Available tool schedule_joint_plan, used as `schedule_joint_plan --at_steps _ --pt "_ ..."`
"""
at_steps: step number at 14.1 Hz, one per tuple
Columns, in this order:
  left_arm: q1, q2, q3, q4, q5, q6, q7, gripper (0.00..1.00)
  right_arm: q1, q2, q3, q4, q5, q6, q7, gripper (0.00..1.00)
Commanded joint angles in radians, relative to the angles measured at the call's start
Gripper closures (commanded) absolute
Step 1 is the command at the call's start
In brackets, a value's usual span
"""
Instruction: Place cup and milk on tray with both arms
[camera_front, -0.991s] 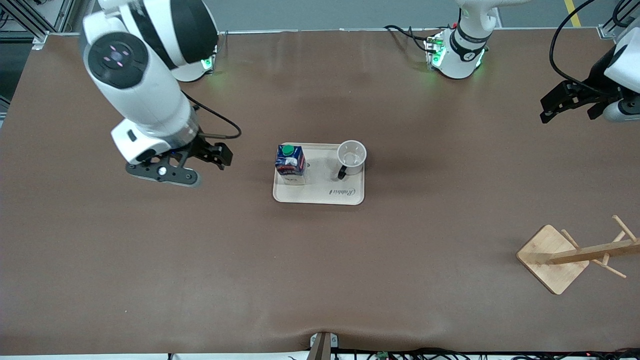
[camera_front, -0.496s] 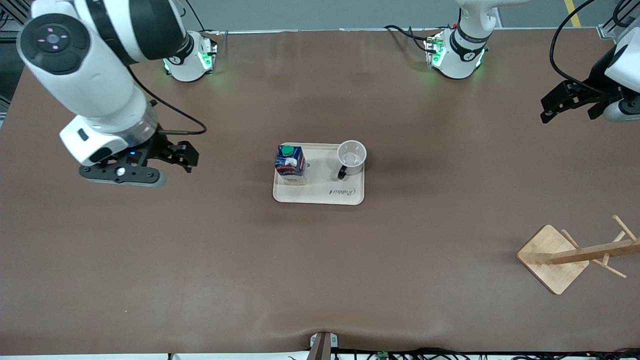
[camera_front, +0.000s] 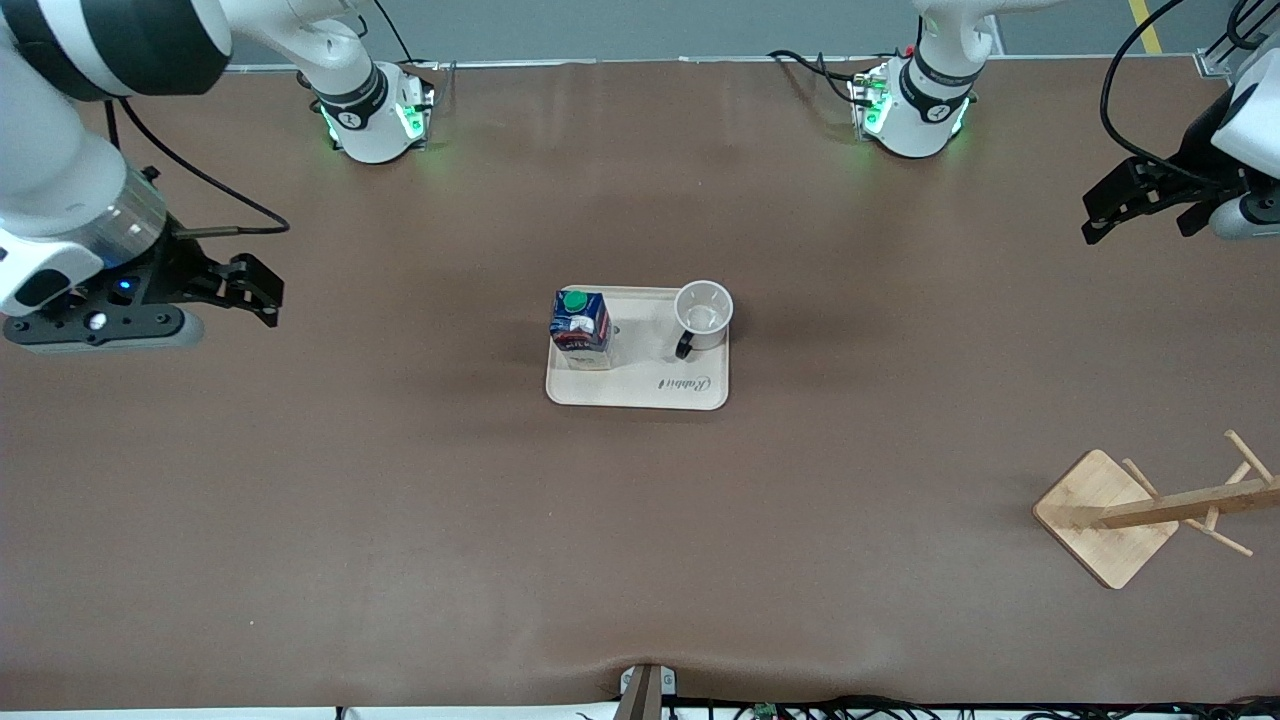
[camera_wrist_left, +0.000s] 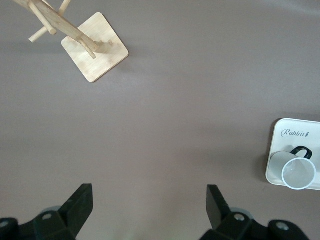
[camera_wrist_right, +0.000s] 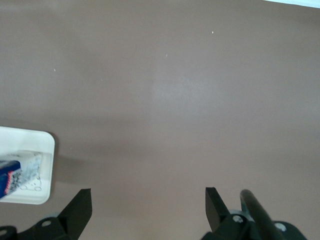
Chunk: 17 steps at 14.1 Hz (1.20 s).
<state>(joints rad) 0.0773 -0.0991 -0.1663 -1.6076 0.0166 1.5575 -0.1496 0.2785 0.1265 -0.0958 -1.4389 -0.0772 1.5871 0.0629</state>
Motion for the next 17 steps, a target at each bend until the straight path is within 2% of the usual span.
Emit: schedule_joint_plan --at_steps 1,5,8,12,17 --pt "0.006 -0.027 -0.001 -0.011 -0.017 0.004 -0.004 0.0 -0.074 -0.071 0.016 -0.077 0.036 -0.007 -0.105 0.0" --pt "0.006 -0.027 -0.001 -0.009 -0.017 0.004 -0.004 0.0 -0.153 -0.1 0.014 -0.13 0.048 -0.001 -0.113 0.0" --pt "0.006 -0.027 -0.002 -0.009 -0.017 0.004 -0.001 0.0 -0.188 -0.097 0.014 -0.132 0.048 0.021 -0.115 0.0" --pt "0.006 -0.024 -0.002 0.005 -0.017 0.004 -0.001 0.0 -0.249 -0.088 0.014 -0.124 0.08 0.044 -0.305 0.0" --pt "0.006 -0.024 -0.002 0.005 -0.017 0.003 0.001 0.0 -0.255 -0.09 0.014 -0.072 0.073 0.027 -0.287 0.0"
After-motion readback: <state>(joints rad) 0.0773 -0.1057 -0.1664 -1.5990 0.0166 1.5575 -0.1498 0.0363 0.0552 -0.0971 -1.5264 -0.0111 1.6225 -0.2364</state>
